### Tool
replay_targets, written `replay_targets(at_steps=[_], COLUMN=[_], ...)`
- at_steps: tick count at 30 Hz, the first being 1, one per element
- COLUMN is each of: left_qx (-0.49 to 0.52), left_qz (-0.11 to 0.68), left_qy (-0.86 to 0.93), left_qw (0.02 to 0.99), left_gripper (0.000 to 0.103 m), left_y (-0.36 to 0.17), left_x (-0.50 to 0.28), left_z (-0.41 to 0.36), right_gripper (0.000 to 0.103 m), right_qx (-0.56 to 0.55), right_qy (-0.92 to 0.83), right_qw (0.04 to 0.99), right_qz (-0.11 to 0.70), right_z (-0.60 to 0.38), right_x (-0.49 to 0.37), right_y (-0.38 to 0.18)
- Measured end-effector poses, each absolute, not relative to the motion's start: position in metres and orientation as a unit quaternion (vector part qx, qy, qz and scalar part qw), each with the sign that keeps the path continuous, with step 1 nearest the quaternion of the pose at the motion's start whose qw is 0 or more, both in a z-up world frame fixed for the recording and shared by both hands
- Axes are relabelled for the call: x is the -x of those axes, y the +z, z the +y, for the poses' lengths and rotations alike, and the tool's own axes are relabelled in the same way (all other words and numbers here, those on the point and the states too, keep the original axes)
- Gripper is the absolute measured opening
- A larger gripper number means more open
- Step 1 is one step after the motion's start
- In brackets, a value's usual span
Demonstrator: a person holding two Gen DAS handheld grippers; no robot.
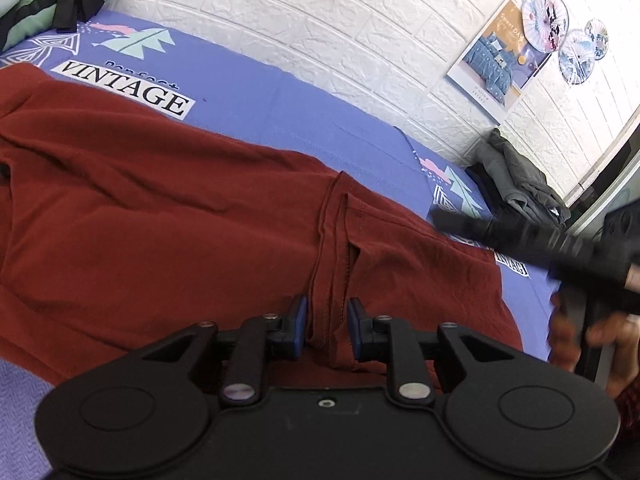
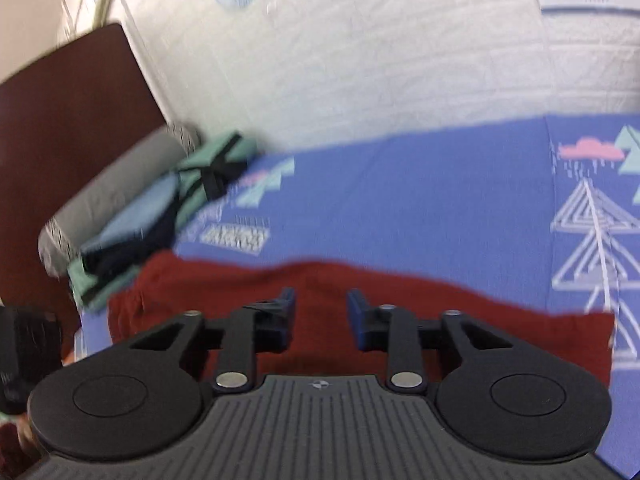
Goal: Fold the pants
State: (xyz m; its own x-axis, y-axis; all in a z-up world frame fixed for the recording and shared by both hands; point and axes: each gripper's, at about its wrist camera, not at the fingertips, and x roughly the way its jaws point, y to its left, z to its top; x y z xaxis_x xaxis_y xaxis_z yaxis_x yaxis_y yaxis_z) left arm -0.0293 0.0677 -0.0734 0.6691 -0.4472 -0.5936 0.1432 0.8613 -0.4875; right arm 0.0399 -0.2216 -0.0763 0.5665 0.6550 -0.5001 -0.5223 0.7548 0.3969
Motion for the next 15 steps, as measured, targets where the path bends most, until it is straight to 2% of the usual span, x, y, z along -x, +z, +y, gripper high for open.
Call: replay_targets(at_steps=[2,4,8,15], left_qx=[0.208,0.213,0.242,0.263], left_qz=[0.366,0.356,0.306,0.241], left_qy=[-0.156,-0.135,-0.046,0.173], left_qw=[0.893,0.900,0.919,0.918], left_gripper=[0.088,0.103,0.103,0.103], left_y=[-0.071,-0.065,-0.048,-0.035], left_x=[0.033,0.040,0.067,0.107], left_z=[0.072,0.079,0.113,0.185], right_gripper=[0.027,0.027,0.027,0.045], right_qx=[-0.090,-0.079,-0.046,-0.043], right_qy=[0.346,0.358,0.363,0.364], right_qw=[0.870,0.859,0.863,0.871], right_qz=[0.340,0.357,0.347,0.328], right_z=[-0.210,-0.194,-0.171,-0.176], right_x=[-0.036,-0.035,-0.035,-0.023], right_y=[-0.087,-0.096,-0.100,-0.083])
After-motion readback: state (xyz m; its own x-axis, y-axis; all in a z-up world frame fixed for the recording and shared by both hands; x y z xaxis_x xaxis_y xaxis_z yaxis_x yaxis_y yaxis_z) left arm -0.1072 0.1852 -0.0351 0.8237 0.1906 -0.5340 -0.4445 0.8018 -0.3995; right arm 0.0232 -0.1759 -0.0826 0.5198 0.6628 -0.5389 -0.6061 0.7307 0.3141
